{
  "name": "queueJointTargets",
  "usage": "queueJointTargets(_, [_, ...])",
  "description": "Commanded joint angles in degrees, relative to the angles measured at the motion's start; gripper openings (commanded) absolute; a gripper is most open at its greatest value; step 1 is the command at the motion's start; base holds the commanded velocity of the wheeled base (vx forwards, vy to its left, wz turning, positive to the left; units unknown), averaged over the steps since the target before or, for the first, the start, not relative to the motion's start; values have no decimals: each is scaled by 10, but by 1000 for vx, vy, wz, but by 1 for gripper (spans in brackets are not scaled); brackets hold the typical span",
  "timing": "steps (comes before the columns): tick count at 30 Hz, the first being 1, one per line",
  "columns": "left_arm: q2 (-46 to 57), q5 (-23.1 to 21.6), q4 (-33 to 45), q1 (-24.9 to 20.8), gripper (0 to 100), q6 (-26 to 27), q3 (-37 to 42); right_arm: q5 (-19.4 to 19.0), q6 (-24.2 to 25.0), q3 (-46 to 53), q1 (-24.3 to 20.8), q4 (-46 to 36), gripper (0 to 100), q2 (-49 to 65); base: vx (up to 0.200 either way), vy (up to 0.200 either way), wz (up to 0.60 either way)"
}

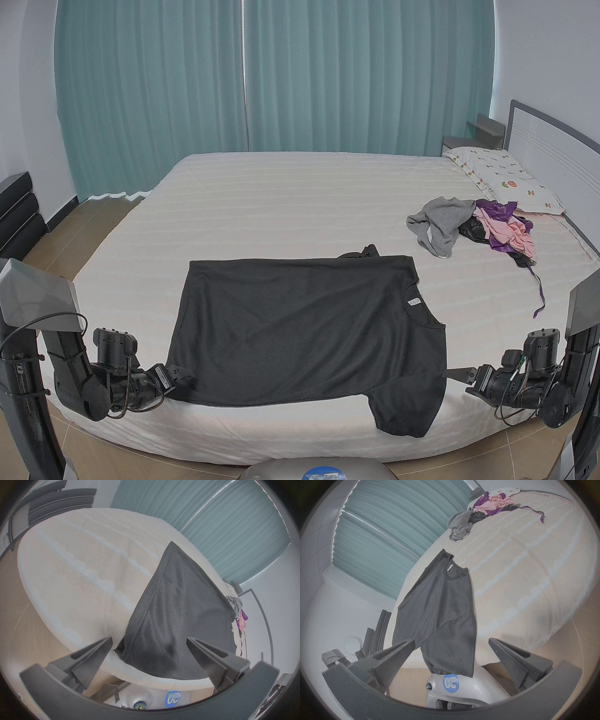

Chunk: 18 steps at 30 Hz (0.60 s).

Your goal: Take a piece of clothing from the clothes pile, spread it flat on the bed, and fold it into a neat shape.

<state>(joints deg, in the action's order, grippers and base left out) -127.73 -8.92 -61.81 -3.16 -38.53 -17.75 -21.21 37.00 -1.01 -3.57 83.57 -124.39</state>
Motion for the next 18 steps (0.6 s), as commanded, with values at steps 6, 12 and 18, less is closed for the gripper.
queueJointTargets(6, [-2, 14, -1, -1, 0, -13, 5, 0, 0, 10, 0, 1, 100, -1, 0, 0, 0])
queueJointTargets(12, [2, 22, -1, 9, 0, -16, 22, 0, -1, 10, 1, 1, 100, 0, 0, 0, 0])
queueJointTargets(18, [25, 27, -1, 10, 0, -15, 37, 0, -2, 7, -1, 1, 100, 0, 0, 0, 0])
